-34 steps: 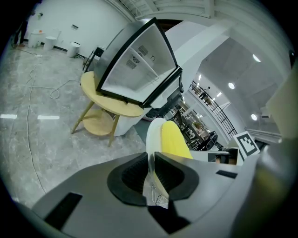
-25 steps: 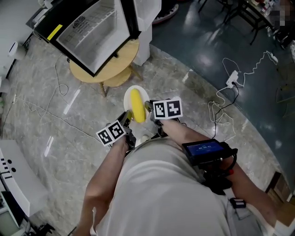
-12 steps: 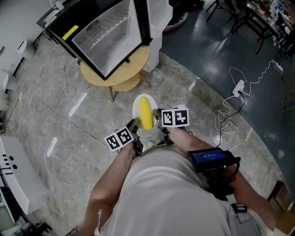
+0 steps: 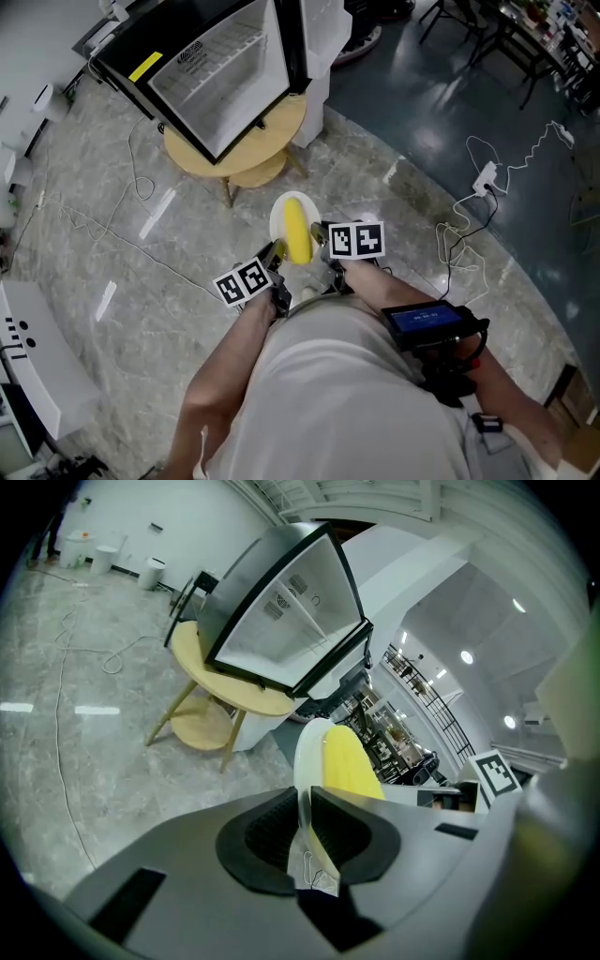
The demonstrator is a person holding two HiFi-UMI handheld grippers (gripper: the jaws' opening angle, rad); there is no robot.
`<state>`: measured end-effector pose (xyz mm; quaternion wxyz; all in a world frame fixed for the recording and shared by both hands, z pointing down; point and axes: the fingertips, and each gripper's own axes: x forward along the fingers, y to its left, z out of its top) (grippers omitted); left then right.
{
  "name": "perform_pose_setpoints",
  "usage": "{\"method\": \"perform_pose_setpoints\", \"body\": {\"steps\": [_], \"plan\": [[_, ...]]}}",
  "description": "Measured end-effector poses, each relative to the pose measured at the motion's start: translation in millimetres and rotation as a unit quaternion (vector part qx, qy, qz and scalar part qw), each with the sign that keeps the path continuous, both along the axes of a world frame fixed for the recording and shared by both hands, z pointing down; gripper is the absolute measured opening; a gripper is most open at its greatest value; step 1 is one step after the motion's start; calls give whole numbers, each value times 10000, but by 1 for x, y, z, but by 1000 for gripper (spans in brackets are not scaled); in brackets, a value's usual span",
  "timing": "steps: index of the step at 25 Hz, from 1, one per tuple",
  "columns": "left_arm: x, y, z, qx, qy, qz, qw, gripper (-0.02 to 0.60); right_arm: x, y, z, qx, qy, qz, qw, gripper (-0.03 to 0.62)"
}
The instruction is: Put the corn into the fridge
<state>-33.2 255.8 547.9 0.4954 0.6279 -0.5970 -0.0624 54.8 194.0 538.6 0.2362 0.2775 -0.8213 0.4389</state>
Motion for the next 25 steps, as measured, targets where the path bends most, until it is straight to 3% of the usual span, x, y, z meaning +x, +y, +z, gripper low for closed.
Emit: {"method": "perform_pose_setpoints", "body": {"steps": [12,25], "plan": [[0,-10,2,14,11,108,9999,46,1,-9,1,27,45,69,10000,69],[0,-63,5,-122,-49,155,9998,46,0,-62,3,-28,29,43,10000,67]]}}
